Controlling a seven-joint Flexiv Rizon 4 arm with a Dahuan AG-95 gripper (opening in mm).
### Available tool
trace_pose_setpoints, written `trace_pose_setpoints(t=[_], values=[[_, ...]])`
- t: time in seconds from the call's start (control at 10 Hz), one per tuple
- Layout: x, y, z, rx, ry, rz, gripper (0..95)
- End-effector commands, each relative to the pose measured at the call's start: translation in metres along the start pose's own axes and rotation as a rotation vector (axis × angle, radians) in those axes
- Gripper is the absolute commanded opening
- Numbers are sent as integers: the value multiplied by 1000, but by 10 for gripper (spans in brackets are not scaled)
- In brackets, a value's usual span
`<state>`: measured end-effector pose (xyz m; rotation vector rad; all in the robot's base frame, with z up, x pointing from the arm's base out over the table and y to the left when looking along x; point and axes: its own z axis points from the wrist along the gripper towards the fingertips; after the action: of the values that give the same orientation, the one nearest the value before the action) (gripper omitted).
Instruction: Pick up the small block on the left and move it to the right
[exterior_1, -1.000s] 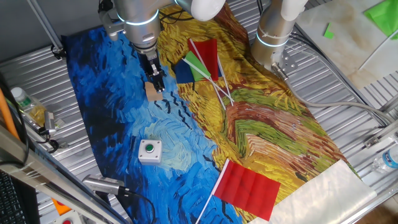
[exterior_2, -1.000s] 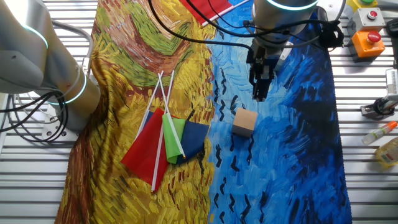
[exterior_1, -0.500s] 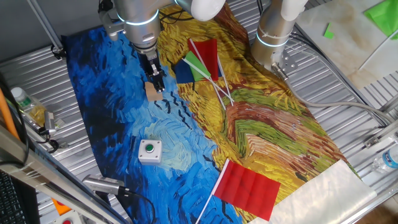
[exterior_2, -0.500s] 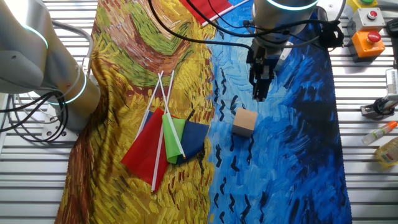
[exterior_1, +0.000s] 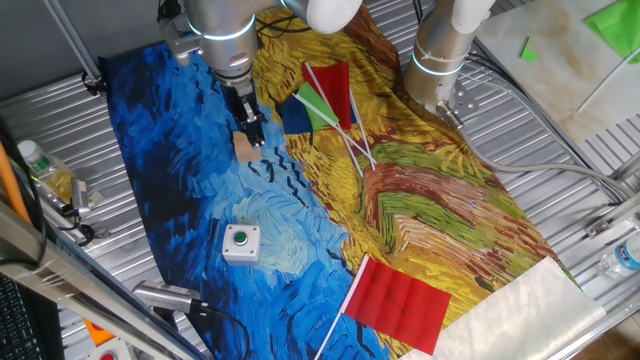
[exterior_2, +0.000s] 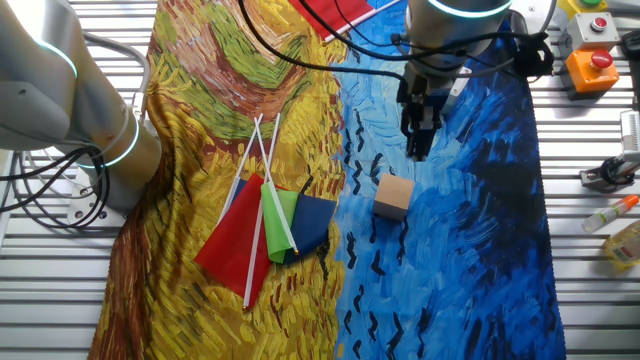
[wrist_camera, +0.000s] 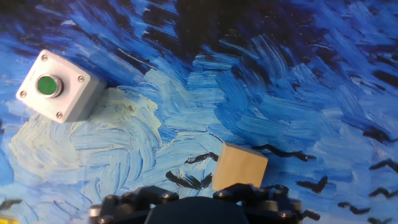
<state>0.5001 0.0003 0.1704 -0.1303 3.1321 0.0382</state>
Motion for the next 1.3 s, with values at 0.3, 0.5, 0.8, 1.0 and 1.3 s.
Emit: trace_pose_setpoints(t=[0.3, 0.5, 0.8, 1.0, 1.3], values=[[0, 0, 0, -70, -24, -248, 0], [0, 0, 0, -68, -27, -241, 0], [0, 0, 0, 2, -46, -243, 0], [0, 0, 0, 96, -49, -285, 0], [0, 0, 0, 113, -39, -291, 0]])
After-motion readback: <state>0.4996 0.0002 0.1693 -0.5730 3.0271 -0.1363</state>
